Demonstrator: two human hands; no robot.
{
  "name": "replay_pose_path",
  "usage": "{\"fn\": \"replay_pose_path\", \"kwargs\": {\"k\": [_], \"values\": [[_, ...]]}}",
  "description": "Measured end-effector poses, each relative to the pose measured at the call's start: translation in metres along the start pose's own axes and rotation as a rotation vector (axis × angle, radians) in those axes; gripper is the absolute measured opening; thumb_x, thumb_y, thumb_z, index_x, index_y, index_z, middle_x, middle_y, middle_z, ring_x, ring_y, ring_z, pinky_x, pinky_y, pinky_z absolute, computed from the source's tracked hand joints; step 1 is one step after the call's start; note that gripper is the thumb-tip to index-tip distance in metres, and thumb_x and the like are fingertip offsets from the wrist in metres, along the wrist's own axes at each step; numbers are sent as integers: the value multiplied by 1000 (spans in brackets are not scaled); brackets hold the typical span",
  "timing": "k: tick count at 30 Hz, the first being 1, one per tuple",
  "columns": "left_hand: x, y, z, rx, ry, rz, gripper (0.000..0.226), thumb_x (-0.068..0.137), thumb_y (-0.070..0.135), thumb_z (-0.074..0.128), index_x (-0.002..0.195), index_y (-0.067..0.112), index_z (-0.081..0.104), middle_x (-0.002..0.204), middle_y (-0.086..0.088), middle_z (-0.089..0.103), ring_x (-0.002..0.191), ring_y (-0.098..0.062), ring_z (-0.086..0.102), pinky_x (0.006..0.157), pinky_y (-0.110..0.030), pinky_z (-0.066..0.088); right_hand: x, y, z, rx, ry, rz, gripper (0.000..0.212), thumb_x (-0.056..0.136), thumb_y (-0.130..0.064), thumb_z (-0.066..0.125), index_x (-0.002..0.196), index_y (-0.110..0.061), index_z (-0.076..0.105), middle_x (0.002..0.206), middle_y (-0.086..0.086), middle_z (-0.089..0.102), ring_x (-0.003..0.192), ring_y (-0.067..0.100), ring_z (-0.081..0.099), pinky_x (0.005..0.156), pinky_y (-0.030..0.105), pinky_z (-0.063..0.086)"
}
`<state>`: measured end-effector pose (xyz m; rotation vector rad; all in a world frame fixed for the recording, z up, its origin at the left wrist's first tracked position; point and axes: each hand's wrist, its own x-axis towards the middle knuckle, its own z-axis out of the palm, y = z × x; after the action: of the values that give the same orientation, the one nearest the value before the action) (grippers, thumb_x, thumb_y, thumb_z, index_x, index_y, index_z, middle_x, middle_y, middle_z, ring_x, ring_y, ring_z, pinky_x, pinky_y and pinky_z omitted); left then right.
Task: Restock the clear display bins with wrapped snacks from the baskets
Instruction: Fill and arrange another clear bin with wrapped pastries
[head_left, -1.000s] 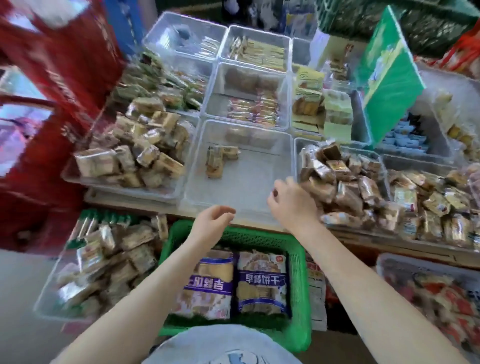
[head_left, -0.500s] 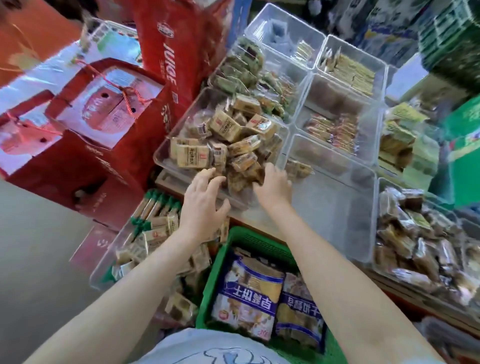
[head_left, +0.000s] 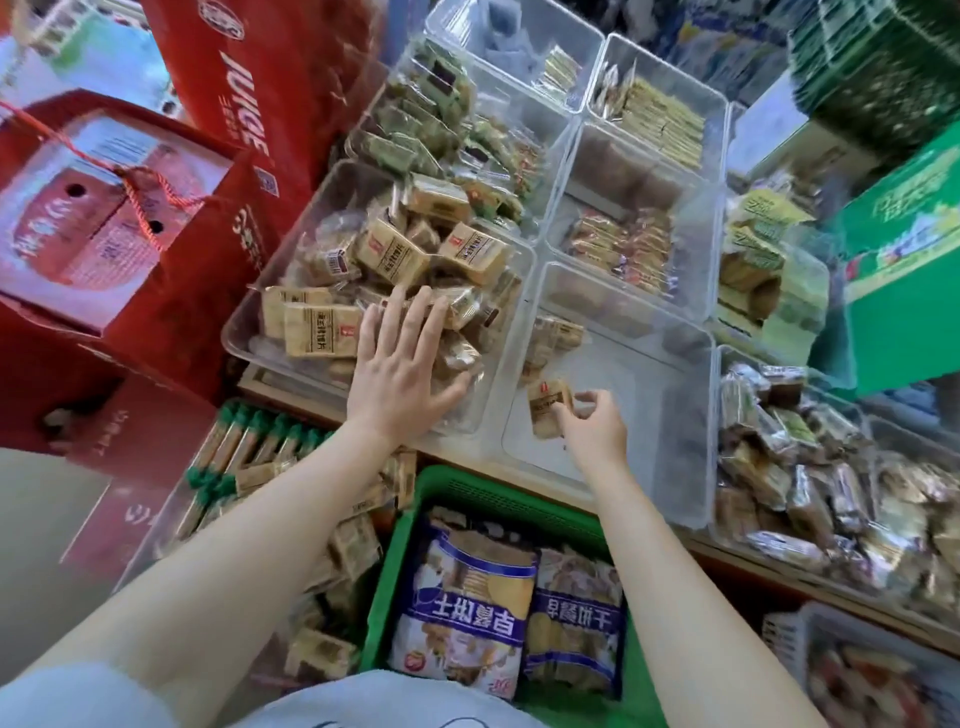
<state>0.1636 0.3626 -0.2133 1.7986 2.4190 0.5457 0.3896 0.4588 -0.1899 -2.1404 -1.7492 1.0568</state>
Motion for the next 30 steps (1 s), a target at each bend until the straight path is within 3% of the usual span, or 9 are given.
{"fn": "replay_pose_path", "kwargs": {"k": [2, 5, 9, 12, 18, 21, 24, 27, 30], "values": [[1, 0, 3, 18, 2, -6, 87, 89, 67, 33, 158, 16, 15, 165, -7, 15, 153, -29, 4, 123, -52, 4, 17, 8, 9, 75, -65, 99, 32, 91, -27, 71, 111, -15, 49, 108, 7, 60, 92, 31, 68, 82, 46, 58], [3, 1, 3, 30, 4, -19, 87, 88, 65, 35, 158, 16, 15, 164, -7, 17, 152, -29, 8, 123, -51, 4, 35, 12, 17, 155, -160, 214, 26, 91, -16, 72, 105, -9, 51, 111, 14, 62, 94, 34, 70, 83, 43, 60], [4, 2, 6, 50, 3, -20, 88, 87, 64, 37, 158, 16, 16, 164, -7, 17, 152, -31, 10, 123, -50, 4, 50, 26, 24, -23, -203, 222, 16, 91, -15, 68, 103, -11, 59, 113, 12, 65, 91, 26, 65, 89, 42, 57], [3, 3, 6, 59, 0, -21, 88, 87, 63, 38, 158, 15, 16, 164, -8, 17, 151, -31, 11, 123, -51, 4, 51, 15, 19, -215, -107, 102, 19, 92, -24, 61, 109, -16, 63, 117, 9, 63, 107, 30, 60, 86, 36, 51], [4, 2, 6, 75, 2, -19, 88, 86, 63, 38, 157, 15, 17, 164, -8, 19, 151, -31, 13, 123, -47, 0, 37, -83, 9, 95, 88, -400, 13, 91, -22, 60, 103, -18, 65, 101, 0, 66, 95, 19, 62, 85, 38, 53], [4, 4, 5, 79, 5, -21, 88, 87, 63, 37, 157, 15, 17, 163, -8, 20, 151, -31, 14, 123, -47, 0, 39, -127, 19, 240, -40, -472, 42, 85, -49, 71, 117, -26, 55, 111, -6, 61, 102, 11, 59, 85, 30, 54], [3, 3, 4, 81, 8, -19, 88, 86, 62, 38, 157, 15, 17, 163, -9, 21, 150, -31, 15, 123, -48, 2, 51, -144, 31, 103, -65, -525, 67, 75, -58, 75, 131, -31, 51, 127, -7, 56, 121, 18, 49, 97, 38, 47], [4, 2, 4, 76, 8, -14, 88, 86, 62, 39, 157, 15, 16, 163, -8, 21, 150, -31, 15, 122, -50, 5, 59, -147, 36, -41, -33, -549, 63, 76, -51, 78, 132, -30, 55, 132, -6, 56, 125, 22, 44, 102, 43, 42], [4, 2, 5, 71, 11, -11, 88, 86, 62, 40, 157, 14, 18, 163, -9, 22, 150, -31, 16, 122, -51, 8, 58, -142, 32, 42, 71, -575, 55, 76, -48, 76, 124, -27, 59, 120, -7, 61, 113, 18, 52, 94, 40, 48]]}}
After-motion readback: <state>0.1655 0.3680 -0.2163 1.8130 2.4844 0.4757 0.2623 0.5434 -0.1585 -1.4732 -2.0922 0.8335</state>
